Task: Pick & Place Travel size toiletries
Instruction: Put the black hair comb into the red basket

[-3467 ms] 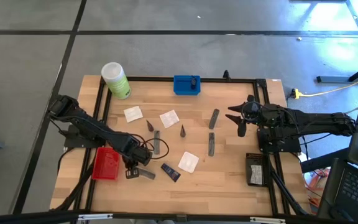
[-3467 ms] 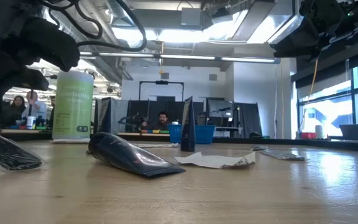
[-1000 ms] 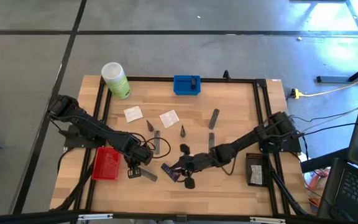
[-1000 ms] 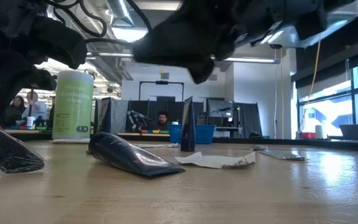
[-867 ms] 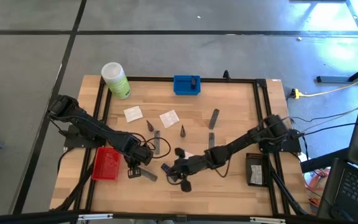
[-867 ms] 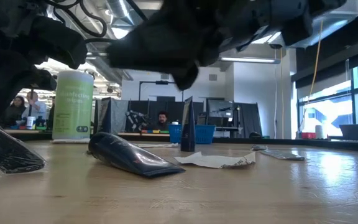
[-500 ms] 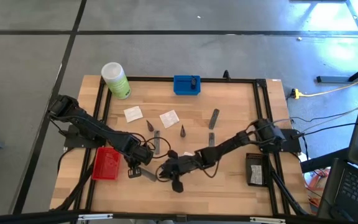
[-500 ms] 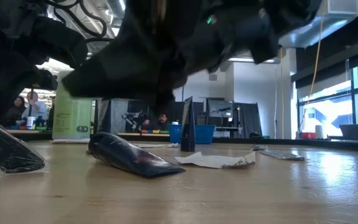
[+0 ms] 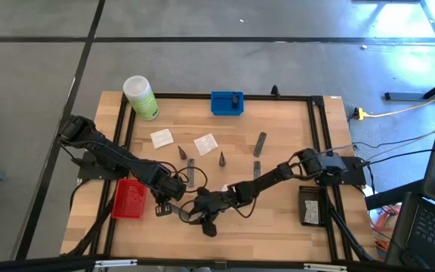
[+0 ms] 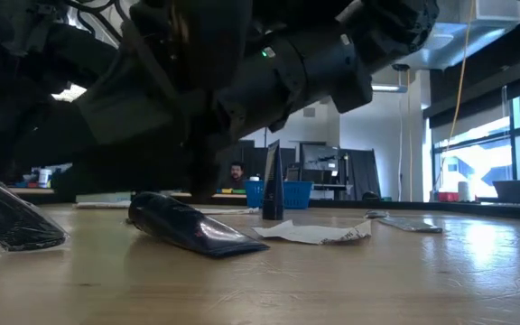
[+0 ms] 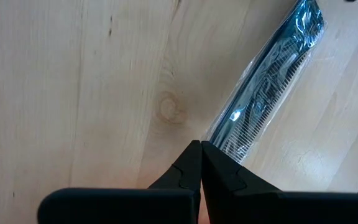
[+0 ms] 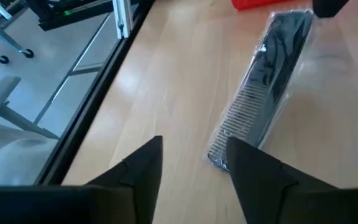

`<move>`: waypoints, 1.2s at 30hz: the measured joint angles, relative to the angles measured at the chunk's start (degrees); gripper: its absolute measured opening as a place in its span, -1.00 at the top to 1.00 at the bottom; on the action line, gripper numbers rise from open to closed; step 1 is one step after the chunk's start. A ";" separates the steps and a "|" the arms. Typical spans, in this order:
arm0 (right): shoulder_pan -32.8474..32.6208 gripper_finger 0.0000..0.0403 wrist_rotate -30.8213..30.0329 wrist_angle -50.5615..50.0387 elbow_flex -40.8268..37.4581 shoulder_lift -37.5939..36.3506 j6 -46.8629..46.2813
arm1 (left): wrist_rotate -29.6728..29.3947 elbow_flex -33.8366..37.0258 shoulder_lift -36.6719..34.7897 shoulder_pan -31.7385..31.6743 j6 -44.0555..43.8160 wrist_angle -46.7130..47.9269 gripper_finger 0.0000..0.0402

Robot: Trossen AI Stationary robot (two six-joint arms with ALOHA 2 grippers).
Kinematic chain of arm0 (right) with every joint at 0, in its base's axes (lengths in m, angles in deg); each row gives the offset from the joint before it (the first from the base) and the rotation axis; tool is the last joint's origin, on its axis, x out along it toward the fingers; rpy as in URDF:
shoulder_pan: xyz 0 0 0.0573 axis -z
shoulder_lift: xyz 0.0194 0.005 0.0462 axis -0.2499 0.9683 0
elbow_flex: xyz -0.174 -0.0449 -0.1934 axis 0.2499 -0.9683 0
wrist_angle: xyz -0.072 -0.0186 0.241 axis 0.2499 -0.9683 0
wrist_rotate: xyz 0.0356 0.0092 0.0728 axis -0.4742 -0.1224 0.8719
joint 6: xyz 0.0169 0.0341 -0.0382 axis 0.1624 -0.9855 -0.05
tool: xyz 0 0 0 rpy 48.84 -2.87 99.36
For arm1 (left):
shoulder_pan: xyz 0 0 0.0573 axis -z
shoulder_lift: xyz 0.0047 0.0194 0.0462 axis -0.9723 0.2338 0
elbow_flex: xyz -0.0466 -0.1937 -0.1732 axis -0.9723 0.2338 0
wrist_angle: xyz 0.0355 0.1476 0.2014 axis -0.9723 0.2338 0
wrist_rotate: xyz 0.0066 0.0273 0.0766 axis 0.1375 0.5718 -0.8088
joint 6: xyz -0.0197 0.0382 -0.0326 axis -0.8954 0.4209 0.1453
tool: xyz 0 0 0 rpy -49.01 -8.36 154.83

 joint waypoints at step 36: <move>-0.61 0.15 -2.34 -4.11 0.42 2.87 -4.38 | -0.24 0.02 1.28 -1.52 4.13 -8.21 0.99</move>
